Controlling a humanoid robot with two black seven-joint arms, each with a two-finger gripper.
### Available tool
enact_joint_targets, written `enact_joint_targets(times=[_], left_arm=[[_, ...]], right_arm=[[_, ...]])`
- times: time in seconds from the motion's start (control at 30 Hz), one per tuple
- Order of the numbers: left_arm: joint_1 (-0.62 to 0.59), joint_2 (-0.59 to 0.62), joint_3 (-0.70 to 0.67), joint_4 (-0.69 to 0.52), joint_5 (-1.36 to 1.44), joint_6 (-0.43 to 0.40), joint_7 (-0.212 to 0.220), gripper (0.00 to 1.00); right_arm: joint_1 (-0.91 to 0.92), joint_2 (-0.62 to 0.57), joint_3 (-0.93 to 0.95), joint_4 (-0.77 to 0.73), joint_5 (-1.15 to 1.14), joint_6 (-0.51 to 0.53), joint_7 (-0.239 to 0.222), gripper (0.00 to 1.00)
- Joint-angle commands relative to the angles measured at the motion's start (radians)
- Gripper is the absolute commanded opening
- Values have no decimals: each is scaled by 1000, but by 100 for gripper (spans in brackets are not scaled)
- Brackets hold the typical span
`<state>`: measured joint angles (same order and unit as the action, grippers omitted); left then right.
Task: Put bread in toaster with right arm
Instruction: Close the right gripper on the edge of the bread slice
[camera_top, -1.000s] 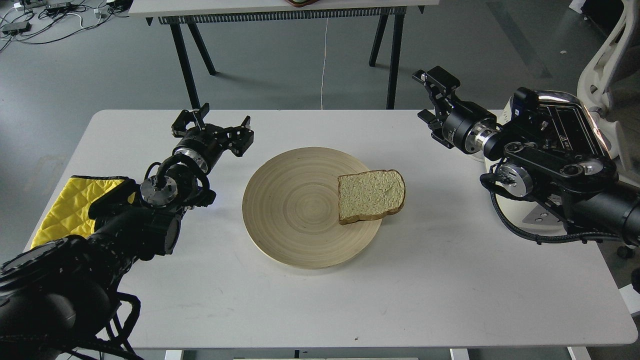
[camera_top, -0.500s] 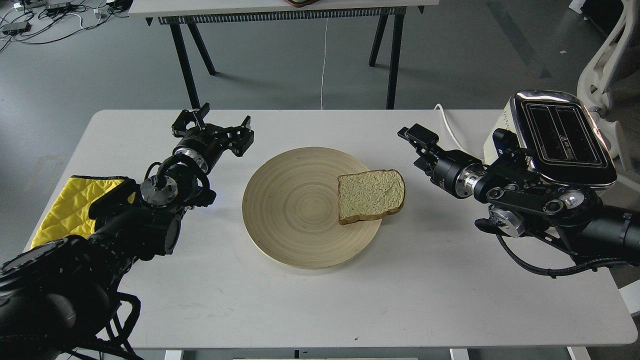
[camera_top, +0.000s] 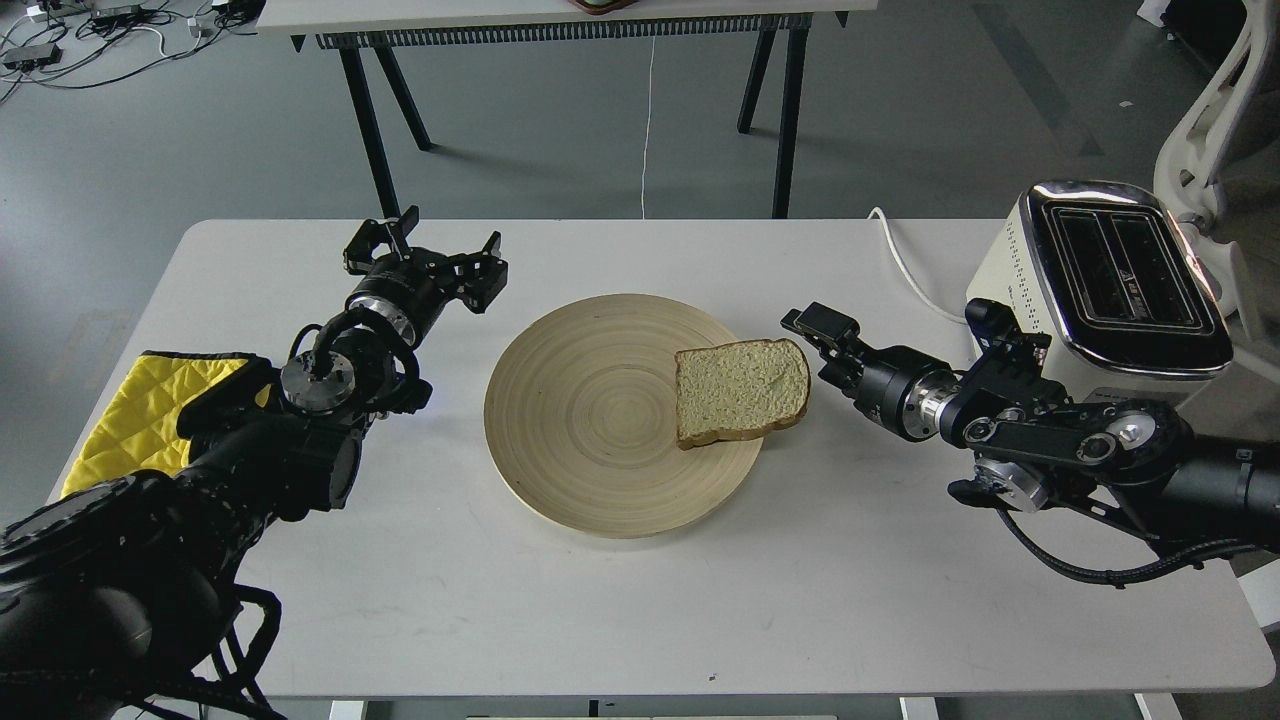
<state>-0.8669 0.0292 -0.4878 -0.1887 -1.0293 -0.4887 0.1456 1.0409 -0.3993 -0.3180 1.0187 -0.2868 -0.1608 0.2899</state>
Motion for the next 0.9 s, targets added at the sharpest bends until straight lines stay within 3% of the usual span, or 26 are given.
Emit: enact_joint_targets(times=[0.0,0.53,0.87], left_arm=[[0,0,0,0,0,0,0,100],[0,0,0,0,0,0,0,100],[-1,0,0,0,0,0,0,100]], right_arm=[[-5,5,-1,6,-5,1,2,83],[-18,14,-7,18,-11,3,2,67],[-18,13,-9,32,-11,3,3,35]])
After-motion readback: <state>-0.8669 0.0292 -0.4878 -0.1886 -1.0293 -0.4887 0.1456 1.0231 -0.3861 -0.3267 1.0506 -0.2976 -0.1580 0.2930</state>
